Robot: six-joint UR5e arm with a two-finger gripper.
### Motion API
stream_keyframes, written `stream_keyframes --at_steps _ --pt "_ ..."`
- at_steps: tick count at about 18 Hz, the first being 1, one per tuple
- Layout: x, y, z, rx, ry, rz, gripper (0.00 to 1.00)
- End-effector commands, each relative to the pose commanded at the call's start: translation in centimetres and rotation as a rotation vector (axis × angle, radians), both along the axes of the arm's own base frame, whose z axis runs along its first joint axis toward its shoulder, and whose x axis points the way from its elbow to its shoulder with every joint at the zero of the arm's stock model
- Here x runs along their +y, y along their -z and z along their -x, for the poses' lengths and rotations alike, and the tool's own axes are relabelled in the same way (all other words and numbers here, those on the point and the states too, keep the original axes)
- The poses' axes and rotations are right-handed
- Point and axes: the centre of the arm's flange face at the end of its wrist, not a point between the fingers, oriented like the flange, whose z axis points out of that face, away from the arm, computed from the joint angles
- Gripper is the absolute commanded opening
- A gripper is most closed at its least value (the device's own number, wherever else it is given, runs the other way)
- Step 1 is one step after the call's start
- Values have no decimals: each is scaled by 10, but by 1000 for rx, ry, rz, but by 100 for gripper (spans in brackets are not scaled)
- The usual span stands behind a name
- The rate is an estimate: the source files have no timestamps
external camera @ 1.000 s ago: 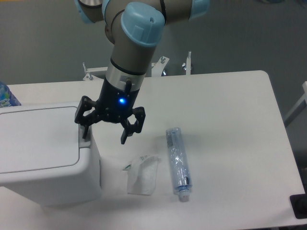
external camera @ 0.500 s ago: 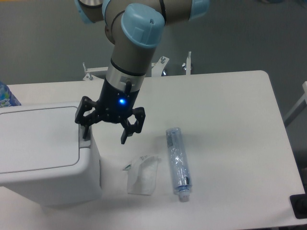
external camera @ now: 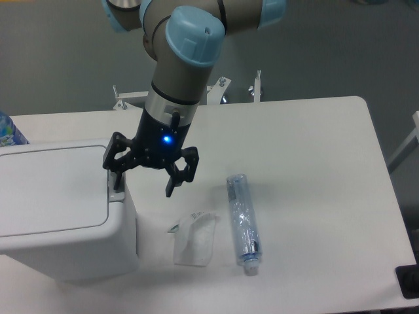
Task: Open the trash can
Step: 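Lift the gripper to flip the trash can lid open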
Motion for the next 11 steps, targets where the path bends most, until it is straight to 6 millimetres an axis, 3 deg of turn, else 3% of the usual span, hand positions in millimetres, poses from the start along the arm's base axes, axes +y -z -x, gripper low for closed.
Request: stream_keyframes --at_steps 8,10,11 --pt "2 -4 2 8 1 -6 100" --pt "2 -17 3 28 5 -25 100" --pt "4 -39 7 64 13 -59 100"
